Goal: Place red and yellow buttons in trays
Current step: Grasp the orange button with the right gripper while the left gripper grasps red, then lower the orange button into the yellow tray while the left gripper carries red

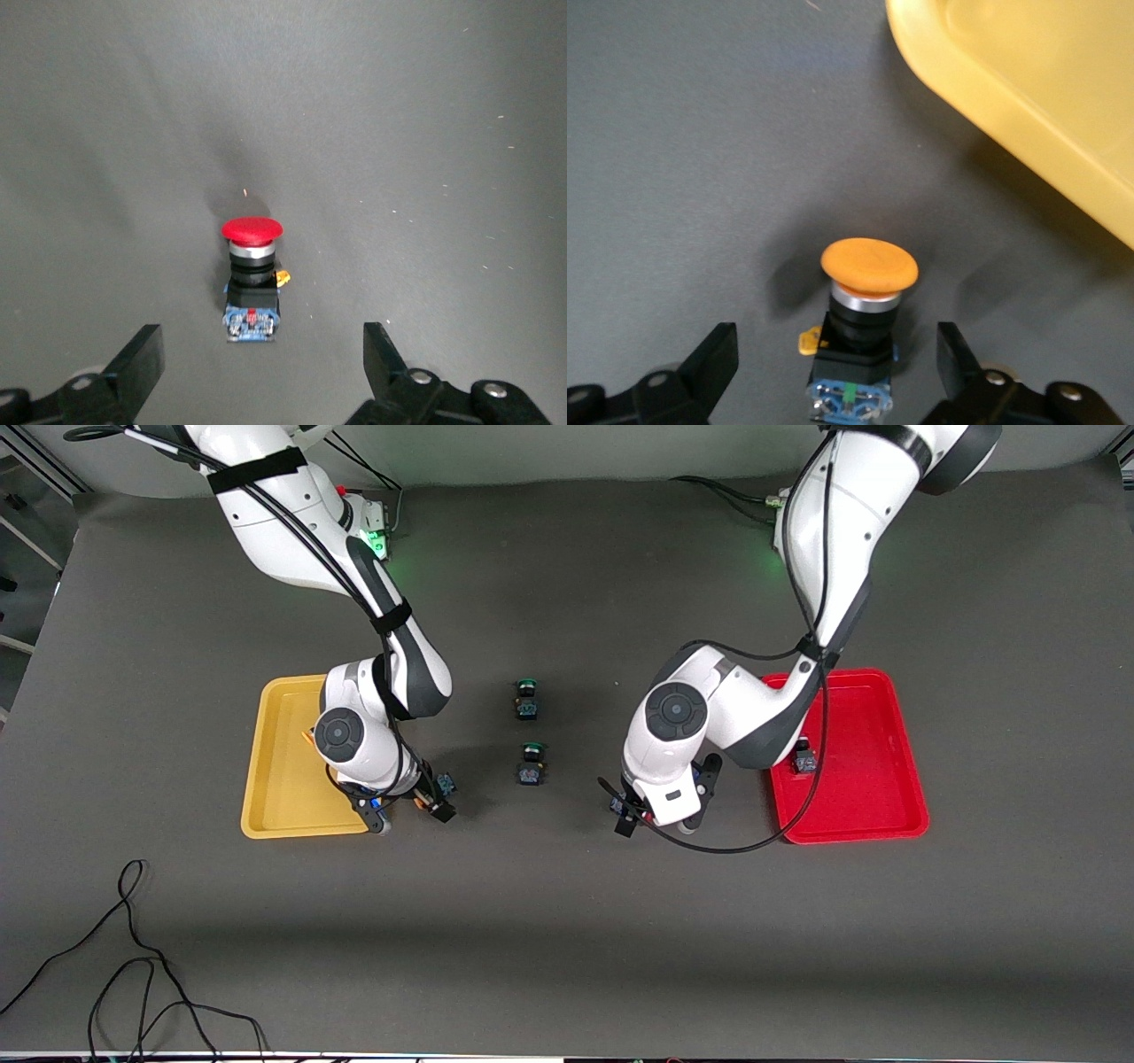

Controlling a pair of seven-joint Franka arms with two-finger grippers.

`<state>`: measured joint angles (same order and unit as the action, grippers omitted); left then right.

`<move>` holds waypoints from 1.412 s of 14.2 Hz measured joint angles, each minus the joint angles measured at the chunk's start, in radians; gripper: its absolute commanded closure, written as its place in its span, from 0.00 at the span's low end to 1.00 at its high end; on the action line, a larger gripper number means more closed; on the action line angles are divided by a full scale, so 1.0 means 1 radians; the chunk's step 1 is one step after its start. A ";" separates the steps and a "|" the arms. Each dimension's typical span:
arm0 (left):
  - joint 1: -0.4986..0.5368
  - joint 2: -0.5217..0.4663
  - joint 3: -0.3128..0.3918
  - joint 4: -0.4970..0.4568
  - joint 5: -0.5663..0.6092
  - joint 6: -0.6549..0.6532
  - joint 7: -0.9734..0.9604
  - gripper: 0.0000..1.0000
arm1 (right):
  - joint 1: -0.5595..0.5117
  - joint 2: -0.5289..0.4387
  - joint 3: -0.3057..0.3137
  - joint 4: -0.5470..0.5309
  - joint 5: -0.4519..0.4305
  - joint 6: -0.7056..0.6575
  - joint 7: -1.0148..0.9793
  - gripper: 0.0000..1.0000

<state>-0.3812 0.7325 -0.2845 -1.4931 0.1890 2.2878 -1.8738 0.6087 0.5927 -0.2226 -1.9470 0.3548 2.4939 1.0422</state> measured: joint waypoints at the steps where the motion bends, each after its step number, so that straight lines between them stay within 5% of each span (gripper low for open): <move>1: -0.001 0.016 0.002 0.000 0.004 0.013 -0.002 0.00 | 0.000 0.001 0.001 -0.005 0.000 0.004 0.000 0.18; 6: -0.054 0.084 0.061 0.001 0.039 0.077 -0.026 0.01 | 0.000 0.001 0.004 -0.016 0.000 0.027 0.000 0.49; 7: -0.059 0.093 0.065 0.001 0.041 0.081 -0.028 0.16 | 0.000 -0.001 0.004 -0.015 0.000 0.029 0.000 0.54; 9: -0.063 0.100 0.068 0.002 0.045 0.082 -0.029 0.65 | 0.000 -0.011 0.004 -0.014 0.000 0.032 0.000 0.62; 11: -0.063 0.100 0.068 0.007 0.049 0.082 -0.029 0.94 | 0.000 -0.041 0.003 -0.009 0.000 0.014 0.000 0.63; 12: -0.063 0.100 0.069 0.009 0.052 0.081 -0.029 1.00 | 0.000 -0.068 0.001 -0.004 0.000 -0.021 -0.004 0.64; 14: -0.064 0.100 0.069 0.011 0.055 0.081 -0.029 1.00 | -0.004 -0.148 -0.025 0.003 0.000 -0.138 -0.048 0.64; 17: -0.065 0.099 0.070 0.014 0.057 0.079 -0.029 1.00 | -0.022 -0.264 -0.156 -0.004 -0.001 -0.314 -0.246 0.64; 20: -0.061 0.088 0.071 0.038 0.064 0.049 -0.013 1.00 | -0.059 -0.275 -0.239 -0.083 -0.001 -0.290 -0.439 0.64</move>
<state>-0.4427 0.8209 -0.2134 -1.4556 0.2529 2.3368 -1.8867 0.5493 0.3176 -0.4613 -2.0305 0.3541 2.2042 0.6033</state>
